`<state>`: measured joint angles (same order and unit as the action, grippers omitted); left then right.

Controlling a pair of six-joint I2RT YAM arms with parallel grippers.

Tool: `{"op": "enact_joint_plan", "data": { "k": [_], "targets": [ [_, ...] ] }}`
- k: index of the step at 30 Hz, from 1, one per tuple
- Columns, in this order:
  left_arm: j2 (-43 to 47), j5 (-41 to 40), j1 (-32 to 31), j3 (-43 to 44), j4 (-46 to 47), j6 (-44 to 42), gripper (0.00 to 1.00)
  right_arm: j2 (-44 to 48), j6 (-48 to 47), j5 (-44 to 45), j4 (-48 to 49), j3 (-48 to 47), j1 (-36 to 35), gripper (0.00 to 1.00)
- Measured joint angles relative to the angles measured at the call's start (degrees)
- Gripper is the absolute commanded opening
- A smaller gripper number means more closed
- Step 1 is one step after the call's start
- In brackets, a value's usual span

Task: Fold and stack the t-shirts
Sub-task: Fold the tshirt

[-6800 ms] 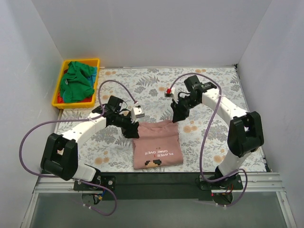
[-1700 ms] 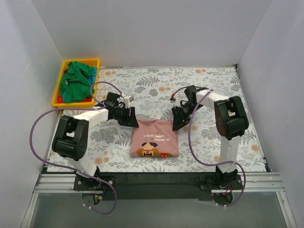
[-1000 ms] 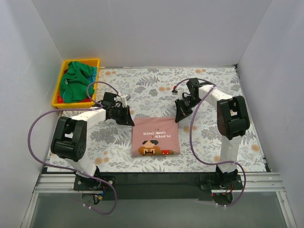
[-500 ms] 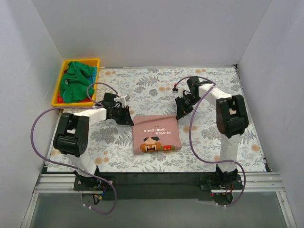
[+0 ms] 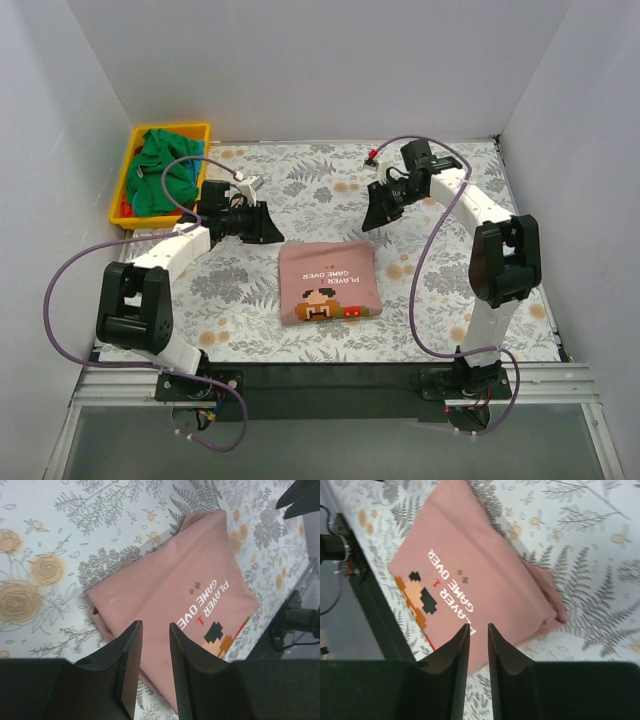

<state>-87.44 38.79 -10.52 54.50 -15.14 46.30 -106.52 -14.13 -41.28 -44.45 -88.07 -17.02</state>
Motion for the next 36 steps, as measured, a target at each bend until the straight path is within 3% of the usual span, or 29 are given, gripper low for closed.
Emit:
{"op": "enact_joint_plan", "data": {
  "k": [5,13,17,20,25,30,34,36],
  "targets": [
    [-6.84,5.11,-0.17,-0.02,4.07,5.38,0.29,-7.56,0.9,-7.63,1.27,0.0,-1.22,0.27],
    [-24.55,9.46,0.72,5.49,5.62,8.81,0.29,-22.12,4.85,-8.37,2.51,-4.11,-0.48,0.39],
    [-28.39,8.28,1.7,14.03,4.11,7.63,0.32,-22.18,5.46,-4.98,4.52,-11.26,0.9,0.67],
    [-25.97,8.57,2.58,15.04,3.21,6.19,0.47,-18.23,5.22,-3.52,6.05,-11.76,2.01,0.82],
    [-10.16,13.18,2.12,4.92,2.47,7.13,0.52,-2.01,5.38,-7.89,8.09,-0.79,2.45,0.77],
    [3.52,18.49,-5.86,-8.17,8.85,13.79,0.57,8.02,9.22,-17.42,13.4,15.47,-2.51,0.77],
    [3.17,19.63,-13.35,-14.67,14.56,20.5,0.55,6.08,12.94,-20.11,15.91,24.61,-9.22,0.7],
    [-0.52,19.19,-13.79,-15.32,16.68,22.18,0.55,3.19,14.03,-20.9,17.31,25.16,-11.28,0.57]
  ]
}}
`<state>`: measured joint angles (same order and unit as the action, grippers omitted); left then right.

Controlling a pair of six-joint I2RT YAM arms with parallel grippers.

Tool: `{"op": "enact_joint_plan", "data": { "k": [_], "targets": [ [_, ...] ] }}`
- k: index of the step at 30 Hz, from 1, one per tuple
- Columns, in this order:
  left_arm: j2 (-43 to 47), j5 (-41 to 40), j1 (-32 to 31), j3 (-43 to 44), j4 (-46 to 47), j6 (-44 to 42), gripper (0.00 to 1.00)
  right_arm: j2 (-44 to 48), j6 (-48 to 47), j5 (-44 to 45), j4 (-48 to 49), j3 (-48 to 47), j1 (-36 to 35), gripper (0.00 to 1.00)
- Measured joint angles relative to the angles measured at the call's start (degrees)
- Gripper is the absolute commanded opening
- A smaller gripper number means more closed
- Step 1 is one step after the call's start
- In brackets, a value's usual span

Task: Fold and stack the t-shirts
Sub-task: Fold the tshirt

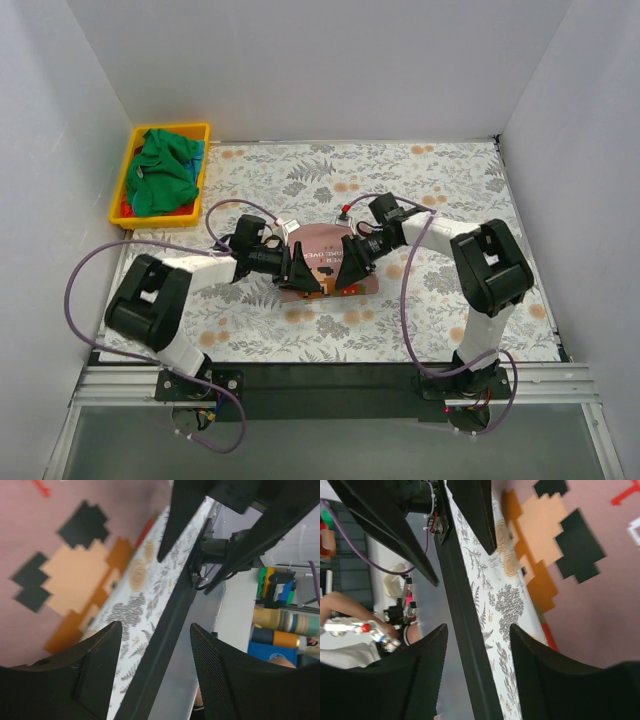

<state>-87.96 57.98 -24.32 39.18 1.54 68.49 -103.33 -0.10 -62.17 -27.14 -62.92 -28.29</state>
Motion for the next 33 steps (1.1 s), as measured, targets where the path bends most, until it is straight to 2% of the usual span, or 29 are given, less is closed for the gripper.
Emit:
{"op": "enact_joint_plan", "data": {
  "k": [4,6,9,11,14,18,21,25,29,33],
  "targets": [
    [-11.54,-1.66,0.9,1.14,1.36,0.15,0.54,-8.39,-0.17,-0.68,3.5,0.17,0.68,0.5],
    [-17.25,1.92,2.45,3.32,0.24,0.79,0.54,-12.85,-0.33,-1.11,4.5,1.73,2.54,0.49],
    [-20.15,5.6,5.09,5.64,-1.95,0.76,0.52,-14.38,-0.59,-4.31,4.04,3.48,6.45,0.49],
    [-20.15,6.23,6.67,5.88,-3.43,-0.22,0.51,-14.23,-2.21,-4.7,2.58,4.09,8.63,0.45],
    [-17.49,5.7,8.7,4.46,-5.53,-2.82,0.52,-12.52,-6.97,-2.89,-1.81,4.46,10.25,0.45],
    [-8.17,4.26,10.38,2.1,-9.18,-6.51,0.54,-5.99,-12.72,0.92,-8.33,4.07,11.19,0.46],
    [-0.76,4.0,10.58,5.38,-10.73,-8.48,0.53,-1.84,-14.21,2.05,-12.07,-2.62,11.72,0.47],
    [-0.61,2.32,10.19,15.02,-8.81,-8.92,0.52,-2.29,-10.4,1.92,-8.09,-15.8,12.17,0.48],
    [-7.91,-0.31,9.62,21.24,-0.66,-3.72,0.51,-7.54,-2.03,0.87,1.4,-21.9,12.28,0.47],
    [-19.87,-3.63,9.07,23.47,8.07,4.04,0.51,-17.44,4.81,0.92,7.52,-24.87,12.28,0.44]
  ]
}}
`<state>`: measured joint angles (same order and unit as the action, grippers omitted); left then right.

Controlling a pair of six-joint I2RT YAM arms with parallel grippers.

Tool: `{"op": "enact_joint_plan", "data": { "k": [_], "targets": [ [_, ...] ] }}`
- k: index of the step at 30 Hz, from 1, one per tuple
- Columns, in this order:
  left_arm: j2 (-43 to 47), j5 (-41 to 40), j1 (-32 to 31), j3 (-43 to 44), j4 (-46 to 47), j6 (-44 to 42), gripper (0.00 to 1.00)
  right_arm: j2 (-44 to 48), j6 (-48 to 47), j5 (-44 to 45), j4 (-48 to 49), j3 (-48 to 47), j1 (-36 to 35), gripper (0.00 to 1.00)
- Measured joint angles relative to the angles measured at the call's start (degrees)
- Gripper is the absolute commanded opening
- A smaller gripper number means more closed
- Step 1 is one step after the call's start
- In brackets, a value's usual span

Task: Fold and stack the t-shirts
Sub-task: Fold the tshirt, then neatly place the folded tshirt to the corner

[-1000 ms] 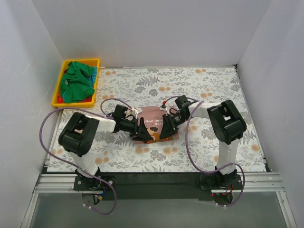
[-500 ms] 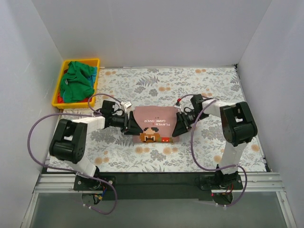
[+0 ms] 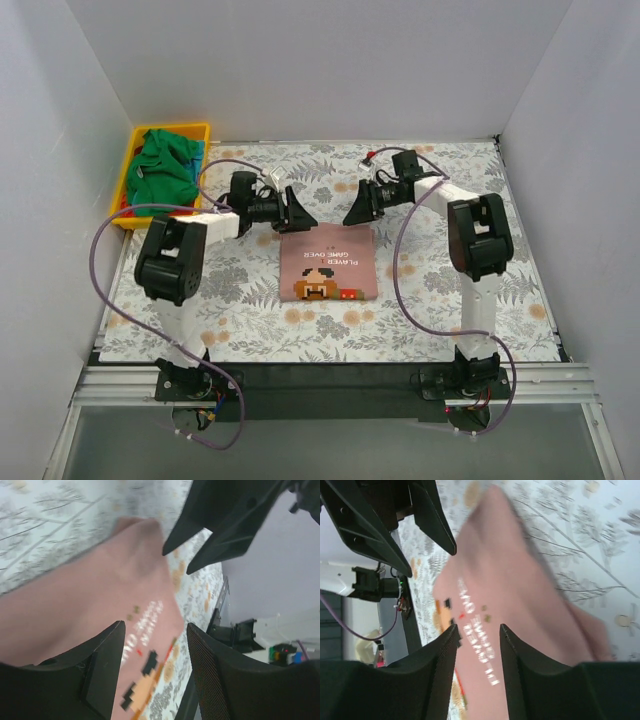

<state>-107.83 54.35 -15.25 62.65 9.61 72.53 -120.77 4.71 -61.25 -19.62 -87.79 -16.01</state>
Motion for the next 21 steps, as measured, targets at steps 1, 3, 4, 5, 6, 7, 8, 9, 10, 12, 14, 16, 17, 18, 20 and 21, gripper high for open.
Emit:
{"op": "enact_joint_plan", "data": {
  "k": [1,3,4,5,6,7,8,9,10,12,14,16,17,18,20,21],
  "targets": [
    [-2.49,-0.92,-0.09,0.39,0.92,1.07,0.51,-2.58,0.98,0.52,0.83,-0.59,0.0,0.44],
    [-8.41,-2.95,-0.07,1.55,1.66,3.32,0.5,-6.86,2.14,2.01,1.95,-1.46,0.22,0.42],
    [-11.04,-3.74,0.07,2.05,1.64,4.04,0.5,-9.01,2.67,2.75,2.27,-1.79,0.33,0.42],
    [-13.25,-3.34,0.31,2.36,2.27,5.38,0.5,-10.88,3.19,3.08,2.62,-1.95,0.52,0.41],
    [-14.29,-1.77,0.87,2.93,2.93,6.32,0.5,-12.15,4.24,1.05,2.89,-2.03,1.07,0.41],
    [-14.27,-1.79,1.29,3.15,2.97,6.34,0.5,-12.48,4.59,0.37,3.1,-2.14,1.6,0.41],
    [-14.21,-1.9,1.75,3.23,3.02,6.14,0.5,-12.46,4.59,0.48,3.13,-2.19,2.1,0.41],
    [-14.21,-1.84,2.23,3.28,3.02,5.9,0.51,-12.44,4.57,0.61,3.13,-2.4,2.64,0.41],
    [-14.19,-1.79,2.71,3.32,2.93,5.57,0.51,-12.44,4.57,0.72,3.17,-2.51,3.21,0.41],
    [-13.6,-1.77,3.58,3.5,1.88,3.85,0.53,-12.11,4.7,1.09,2.97,-2.67,4.35,0.52],
    [-11.72,-3.02,4.17,3.85,-1.55,1.11,0.58,-10.8,4.61,2.82,1.6,-3.19,5.2,0.67],
    [-8.39,-5.33,4.5,3.82,-4.74,-1.99,0.7,-8.13,3.8,7.67,-0.55,-4.52,5.68,0.74],
    [-5.46,-7.41,4.66,3.43,-6.91,-3.74,0.75,-6.12,3.21,11.17,-1.27,-4.92,5.79,0.79],
    [-1.88,-9.42,4.76,2.95,-9.14,-5.18,0.79,-3.63,2.71,14.16,-1.97,-5.14,5.84,0.8],
    [6.4,-12.98,5.22,2.67,-12.98,-8.07,0.88,2.27,1.46,20.17,-3.78,-5.14,5.75,0.9],
    [10.71,-14.53,5.7,2.78,-15.04,-9.51,0.9,5.22,0.83,23.52,-4.57,-5.14,5.35,0.91]
  ]
}}
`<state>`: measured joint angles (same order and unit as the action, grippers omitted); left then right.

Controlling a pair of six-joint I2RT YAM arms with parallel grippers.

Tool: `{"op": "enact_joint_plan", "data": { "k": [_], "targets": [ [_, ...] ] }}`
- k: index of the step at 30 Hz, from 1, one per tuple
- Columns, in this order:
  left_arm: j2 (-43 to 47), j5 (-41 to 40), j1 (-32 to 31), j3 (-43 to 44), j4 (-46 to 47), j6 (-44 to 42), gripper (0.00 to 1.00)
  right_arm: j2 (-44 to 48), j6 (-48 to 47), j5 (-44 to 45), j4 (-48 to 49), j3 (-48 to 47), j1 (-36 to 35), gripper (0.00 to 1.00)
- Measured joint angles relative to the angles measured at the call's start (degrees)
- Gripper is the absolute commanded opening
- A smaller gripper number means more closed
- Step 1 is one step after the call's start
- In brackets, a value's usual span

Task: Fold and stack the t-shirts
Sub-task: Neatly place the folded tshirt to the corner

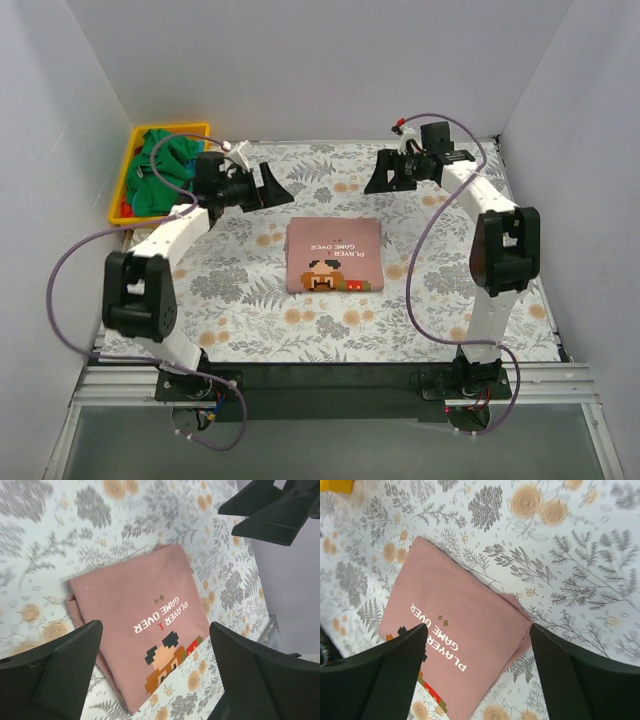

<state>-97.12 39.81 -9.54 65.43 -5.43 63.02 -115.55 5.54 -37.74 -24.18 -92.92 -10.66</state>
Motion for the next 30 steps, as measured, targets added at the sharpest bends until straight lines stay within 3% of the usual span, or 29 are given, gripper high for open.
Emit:
{"op": "enact_joint_plan", "data": {
  "k": [2,6,10,13,22,30],
  "targets": [
    [7.69,-1.99,1.11,1.01,-4.33,-2.58,0.92,6.12,-1.46,6.67,-1.7,0.02,-2.12,0.98],
    [17.75,-5.7,6.38,3.43,-12.87,-6.56,0.93,15.08,-3.74,20.35,-2.56,3.78,-12.79,0.98],
    [23.96,-10.88,10.19,3.28,-20.44,-9.03,0.94,16.74,-3.61,30.91,-2.8,9.77,-26.21,0.98],
    [26.38,-12.74,9.9,2.47,-23.96,-9.64,0.95,16.44,-1.77,34.99,-3.76,14.4,-31.61,0.98],
    [28.11,-14.91,11.37,-3.21,-26.62,-9.7,0.97,7.69,3.45,36.24,-3.63,15.45,-32.17,0.98],
    [28.13,-16.46,11.37,-3.8,-27.17,-10.36,0.98,-0.09,2.49,35.89,-5.92,8.76,-31.01,0.98]
  ]
}}
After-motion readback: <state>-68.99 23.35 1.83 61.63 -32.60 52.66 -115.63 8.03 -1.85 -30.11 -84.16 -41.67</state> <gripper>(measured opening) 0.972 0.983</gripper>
